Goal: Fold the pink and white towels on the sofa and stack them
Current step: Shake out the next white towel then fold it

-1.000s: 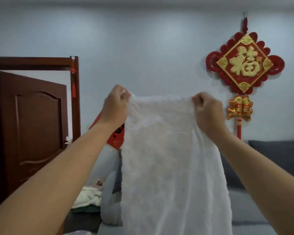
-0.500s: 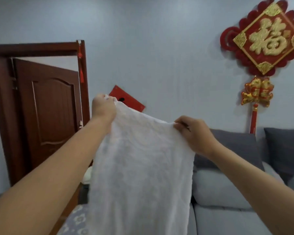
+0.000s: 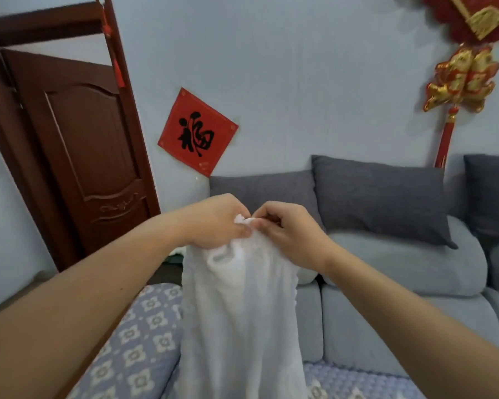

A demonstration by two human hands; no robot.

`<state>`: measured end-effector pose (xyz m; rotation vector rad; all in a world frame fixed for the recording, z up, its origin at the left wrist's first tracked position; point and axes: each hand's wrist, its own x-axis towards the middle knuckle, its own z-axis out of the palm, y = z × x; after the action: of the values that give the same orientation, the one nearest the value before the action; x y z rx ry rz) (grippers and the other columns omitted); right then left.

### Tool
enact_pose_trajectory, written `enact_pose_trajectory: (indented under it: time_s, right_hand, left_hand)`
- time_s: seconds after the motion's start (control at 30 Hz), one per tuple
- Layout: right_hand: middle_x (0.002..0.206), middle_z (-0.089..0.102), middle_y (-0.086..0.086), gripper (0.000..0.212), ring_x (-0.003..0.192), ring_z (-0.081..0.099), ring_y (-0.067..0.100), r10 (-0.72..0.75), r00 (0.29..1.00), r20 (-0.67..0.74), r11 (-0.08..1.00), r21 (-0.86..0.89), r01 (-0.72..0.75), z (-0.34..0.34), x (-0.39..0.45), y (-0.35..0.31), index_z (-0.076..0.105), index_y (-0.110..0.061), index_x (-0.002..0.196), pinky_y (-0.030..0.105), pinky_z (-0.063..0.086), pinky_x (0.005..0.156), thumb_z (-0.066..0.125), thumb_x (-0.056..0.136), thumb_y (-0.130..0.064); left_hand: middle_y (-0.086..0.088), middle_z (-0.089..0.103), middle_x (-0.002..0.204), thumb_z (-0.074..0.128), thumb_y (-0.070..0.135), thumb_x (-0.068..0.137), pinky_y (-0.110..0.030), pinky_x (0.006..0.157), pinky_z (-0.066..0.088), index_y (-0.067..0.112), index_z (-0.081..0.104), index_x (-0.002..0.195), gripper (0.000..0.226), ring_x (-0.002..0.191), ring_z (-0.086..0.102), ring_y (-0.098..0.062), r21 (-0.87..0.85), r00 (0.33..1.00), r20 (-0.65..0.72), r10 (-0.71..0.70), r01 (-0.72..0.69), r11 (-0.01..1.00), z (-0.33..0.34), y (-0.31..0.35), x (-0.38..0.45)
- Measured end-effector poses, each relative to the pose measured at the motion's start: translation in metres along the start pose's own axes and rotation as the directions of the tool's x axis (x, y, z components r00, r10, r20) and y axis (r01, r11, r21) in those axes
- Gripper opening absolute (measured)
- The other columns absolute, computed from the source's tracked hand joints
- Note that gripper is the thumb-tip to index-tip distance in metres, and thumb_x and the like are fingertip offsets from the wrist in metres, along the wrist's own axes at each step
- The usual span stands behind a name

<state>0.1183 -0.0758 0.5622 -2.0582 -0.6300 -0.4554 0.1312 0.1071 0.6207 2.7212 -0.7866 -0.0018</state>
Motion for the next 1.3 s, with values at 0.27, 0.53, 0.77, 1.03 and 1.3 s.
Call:
enact_pose_trajectory:
  time_s: [0.27, 0.53, 0.77, 1.03, 1.3]
  right_hand:
    - [0.09, 0.07, -0.005, 0.017, 0.081, 0.061, 0.005, 0.194, 0.932, 0.305, 0.944, 0.202, -0.262, 0.003, -0.076, 0.061, 0.066, -0.016, 0.102, 0.033, 0.052, 0.074, 0.073, 0.09, -0.025]
    - [0.08, 0.056, 0.007, 0.058, 0.075, 0.05, 0.021, 0.379, 0.897, 0.227, 0.847, 0.305, -0.435, -0.016, -0.142, 0.105, 0.056, 0.005, 0.087, 0.04, 0.039, 0.069, 0.073, 0.085, -0.05]
    - [0.082, 0.063, 0.01, 0.026, 0.074, 0.059, 0.012, 0.349, 0.932, -0.095, 0.934, 0.12, -0.338, -0.002, -0.156, 0.108, 0.065, -0.007, 0.076, 0.037, 0.046, 0.071, 0.072, 0.09, -0.028]
    - [0.079, 0.069, -0.002, 0.018, 0.071, 0.059, 0.013, 0.422, 0.848, -0.32, 0.904, 0.219, -0.367, -0.002, -0.152, 0.101, 0.071, -0.016, 0.087, 0.024, 0.042, 0.063, 0.058, 0.1, -0.017]
    - [0.067, 0.049, 0.0, 0.025, 0.063, 0.045, 0.015, 0.492, 0.867, -0.075, 0.818, 0.38, -0.432, -0.013, -0.147, 0.097, 0.063, -0.005, 0.079, 0.03, 0.036, 0.059, 0.076, 0.088, -0.024]
  left_hand:
    - [-0.003, 0.064, 0.089, 0.044, 0.018, 0.093, -0.045, 0.075, 0.052, 0.02, 0.06, 0.088, 0.017, 0.083, 0.06, -0.027, 0.222, 0.938, -0.348, 0.002, 0.081, 0.972, 0.018, 0.036, 0.007]
    - [-0.002, 0.056, 0.072, 0.041, 0.019, 0.101, -0.038, 0.056, 0.049, 0.016, 0.051, 0.095, 0.013, 0.059, 0.053, -0.021, 0.321, 0.786, -0.593, 0.174, 0.032, 0.947, -0.009, 0.017, 0.011]
    - [-0.001, 0.068, 0.091, 0.048, 0.018, 0.102, -0.035, 0.07, 0.045, 0.028, 0.069, 0.113, 0.025, 0.079, 0.057, -0.022, 0.224, 0.7, -0.71, 0.075, 0.124, 0.967, -0.014, 0.0, 0.011]
    - [-0.013, 0.063, 0.079, 0.048, 0.009, 0.09, -0.03, 0.066, 0.04, -0.002, 0.067, 0.091, 0.022, 0.073, 0.055, -0.019, -0.167, 0.809, -0.494, -0.318, 0.27, 0.948, -0.02, -0.022, 0.003]
    - [-0.006, 0.05, 0.08, 0.053, 0.018, 0.085, -0.038, 0.065, 0.034, -0.001, 0.063, 0.082, 0.022, 0.072, 0.043, -0.023, -0.363, 0.794, -0.305, -0.525, 0.413, 0.836, -0.014, -0.043, -0.009]
